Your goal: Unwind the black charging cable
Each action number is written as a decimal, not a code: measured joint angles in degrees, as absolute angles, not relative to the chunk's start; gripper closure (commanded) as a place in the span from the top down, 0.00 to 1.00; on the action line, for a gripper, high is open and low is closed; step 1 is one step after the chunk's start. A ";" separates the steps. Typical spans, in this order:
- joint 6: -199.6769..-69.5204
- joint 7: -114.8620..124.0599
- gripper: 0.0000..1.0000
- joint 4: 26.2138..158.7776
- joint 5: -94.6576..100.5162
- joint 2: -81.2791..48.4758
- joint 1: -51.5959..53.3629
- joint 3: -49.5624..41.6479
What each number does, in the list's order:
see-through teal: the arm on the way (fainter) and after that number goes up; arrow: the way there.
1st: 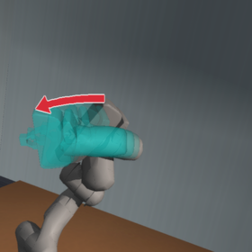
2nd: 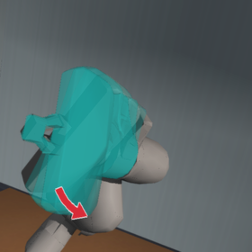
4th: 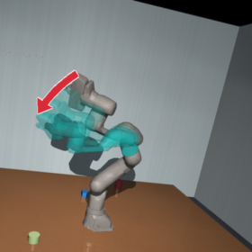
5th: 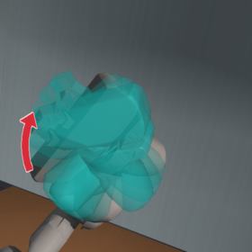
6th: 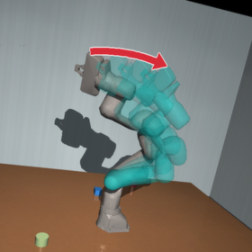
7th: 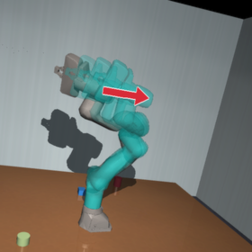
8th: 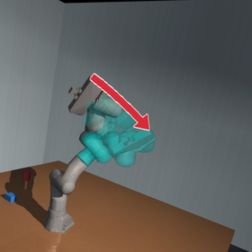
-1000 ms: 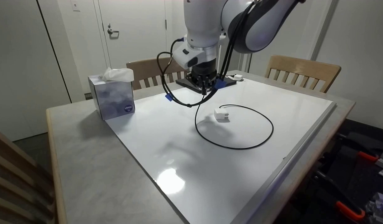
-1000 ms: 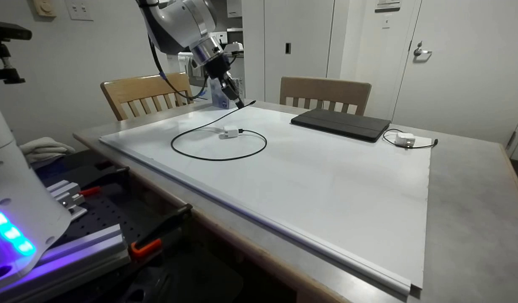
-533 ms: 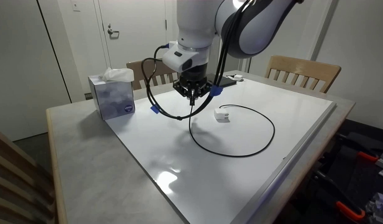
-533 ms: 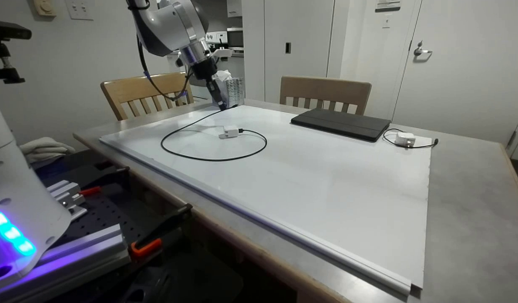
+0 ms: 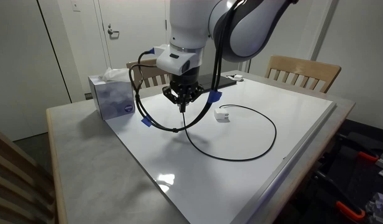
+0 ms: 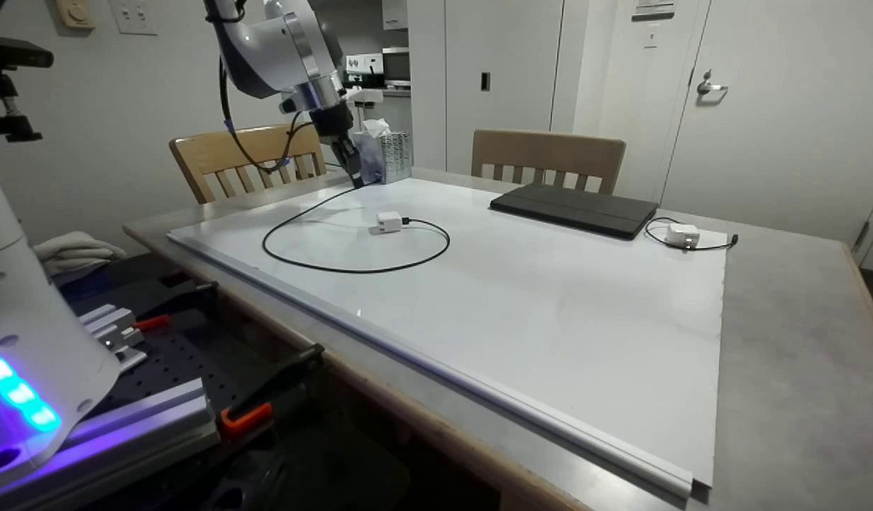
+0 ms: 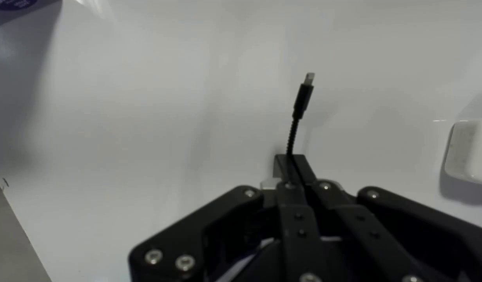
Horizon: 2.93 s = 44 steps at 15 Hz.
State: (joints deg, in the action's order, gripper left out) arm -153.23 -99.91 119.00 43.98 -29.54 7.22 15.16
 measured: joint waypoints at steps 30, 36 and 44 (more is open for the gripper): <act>-149.80 -148.38 0.28 112.38 53.17 -43.56 0.92 38.83; -143.05 -148.77 0.63 108.72 56.79 -46.75 -2.95 42.15; -141.46 -135.55 1.00 109.04 44.81 -35.95 8.96 26.60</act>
State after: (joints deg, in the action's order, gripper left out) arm -141.46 -135.55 109.04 44.81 -35.95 8.96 26.60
